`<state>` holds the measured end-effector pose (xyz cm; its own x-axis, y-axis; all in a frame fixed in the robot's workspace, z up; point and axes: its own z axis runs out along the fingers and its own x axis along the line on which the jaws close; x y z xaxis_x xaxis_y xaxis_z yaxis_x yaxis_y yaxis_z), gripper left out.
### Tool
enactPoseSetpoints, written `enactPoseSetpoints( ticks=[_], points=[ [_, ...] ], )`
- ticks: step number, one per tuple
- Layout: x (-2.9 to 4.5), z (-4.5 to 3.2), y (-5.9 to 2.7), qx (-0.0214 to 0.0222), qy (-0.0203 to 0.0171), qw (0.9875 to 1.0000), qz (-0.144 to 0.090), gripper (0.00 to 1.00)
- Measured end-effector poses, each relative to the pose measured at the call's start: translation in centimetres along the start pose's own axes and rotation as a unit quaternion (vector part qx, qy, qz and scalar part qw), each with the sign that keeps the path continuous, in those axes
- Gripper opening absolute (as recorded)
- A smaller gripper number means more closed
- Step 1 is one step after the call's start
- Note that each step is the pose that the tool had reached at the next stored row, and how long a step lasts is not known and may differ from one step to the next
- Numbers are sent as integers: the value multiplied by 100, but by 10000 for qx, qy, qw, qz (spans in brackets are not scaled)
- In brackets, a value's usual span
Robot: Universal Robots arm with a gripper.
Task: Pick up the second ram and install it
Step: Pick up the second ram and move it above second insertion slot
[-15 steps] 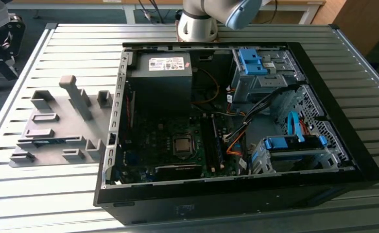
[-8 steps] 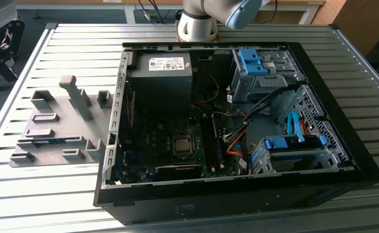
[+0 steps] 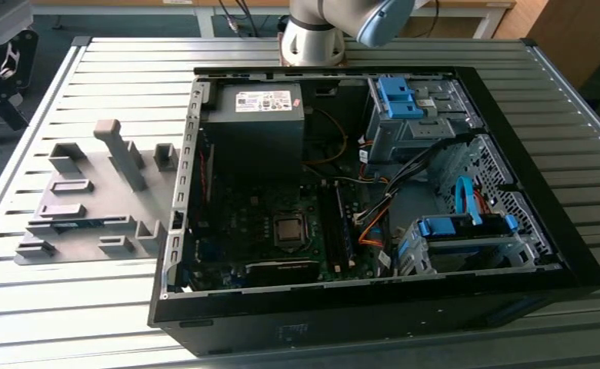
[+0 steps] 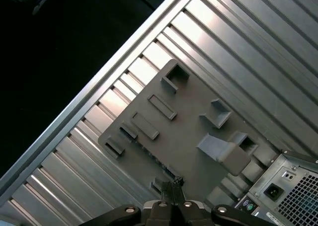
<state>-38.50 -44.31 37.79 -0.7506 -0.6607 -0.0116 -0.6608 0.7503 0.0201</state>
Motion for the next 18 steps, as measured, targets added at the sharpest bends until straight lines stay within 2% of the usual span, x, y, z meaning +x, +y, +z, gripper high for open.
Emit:
enactPoseSetpoints(
  ticks=[4, 9, 14, 18],
  points=[
    [0, 1, 0, -1, 2, 10000, -85, 11],
    [0, 7, 0, -6, 11, 9986, -534, 11],
    [0, 14, 0, -11, 20, 9951, -991, 11],
    [0, 20, -1, -16, 27, 9908, -1353, 11]
  ],
)
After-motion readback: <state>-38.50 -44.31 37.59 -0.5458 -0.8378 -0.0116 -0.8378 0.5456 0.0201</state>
